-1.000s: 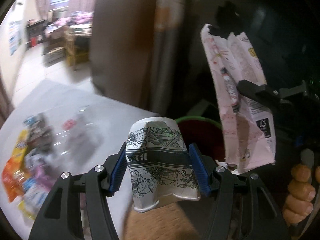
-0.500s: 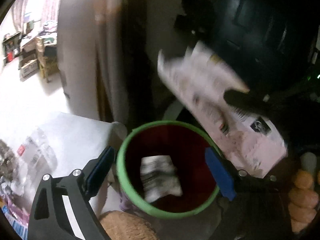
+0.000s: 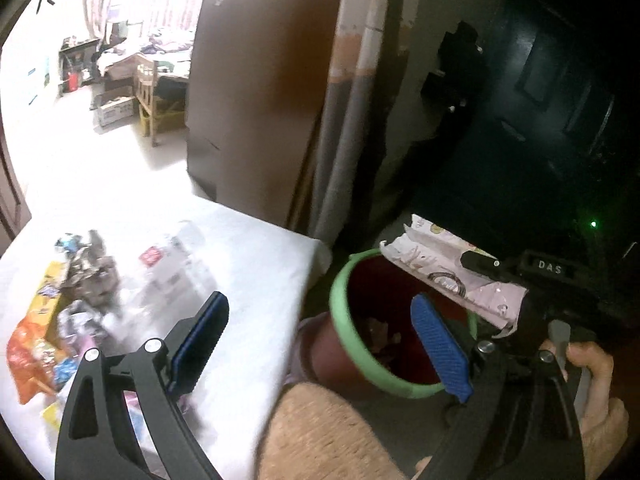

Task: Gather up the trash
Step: 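Drop the paper cup and Pocky box into the green bin with both tools, then move both open tools back over the table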

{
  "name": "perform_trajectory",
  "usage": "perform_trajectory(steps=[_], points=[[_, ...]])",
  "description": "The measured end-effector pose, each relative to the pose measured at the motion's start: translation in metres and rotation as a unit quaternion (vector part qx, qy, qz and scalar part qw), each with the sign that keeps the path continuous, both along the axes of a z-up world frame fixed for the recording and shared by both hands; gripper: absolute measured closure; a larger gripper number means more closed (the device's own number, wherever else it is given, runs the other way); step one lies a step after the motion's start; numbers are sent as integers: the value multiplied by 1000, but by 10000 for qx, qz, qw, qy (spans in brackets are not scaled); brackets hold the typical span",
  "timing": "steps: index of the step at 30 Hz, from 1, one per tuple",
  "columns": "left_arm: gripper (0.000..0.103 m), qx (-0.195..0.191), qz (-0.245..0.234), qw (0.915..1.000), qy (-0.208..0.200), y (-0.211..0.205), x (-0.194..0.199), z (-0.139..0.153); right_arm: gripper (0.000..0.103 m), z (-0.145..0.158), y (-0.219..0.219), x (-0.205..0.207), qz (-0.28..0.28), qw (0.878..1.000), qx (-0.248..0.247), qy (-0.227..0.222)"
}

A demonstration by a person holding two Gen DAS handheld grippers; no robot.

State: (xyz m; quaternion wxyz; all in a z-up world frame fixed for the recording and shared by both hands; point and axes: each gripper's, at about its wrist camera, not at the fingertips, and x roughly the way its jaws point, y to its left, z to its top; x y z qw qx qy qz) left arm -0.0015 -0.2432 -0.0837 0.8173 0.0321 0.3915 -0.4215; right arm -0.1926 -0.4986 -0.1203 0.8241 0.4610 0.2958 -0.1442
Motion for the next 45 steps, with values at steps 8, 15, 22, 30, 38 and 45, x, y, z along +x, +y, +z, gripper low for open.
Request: perform_trajectory(steps=[8,15,22,30,38,45], points=[[15,-123,185,9996,148,25,3,4,27,15,9,1,-219,9988,-433,95],[15,-190,351,9992,-44,46,1,19,27,37,37,23,278,9969,-725,-102],[15,-191,810,9963,-222,89,11,30,27,63,88,61,1220,9794,-1610,-52],[15,-20,1341,9898,-486,128,39,22,26,69,130,118,2155,9488,-2297,251],[15,-417,2343,9706,-353,157,78,25,26,81,203,206,2931,8935,-3380,377],[15,-265,2980,9539,227,191,89,9,18,101,258,248,3481,8663,-3578,175]])
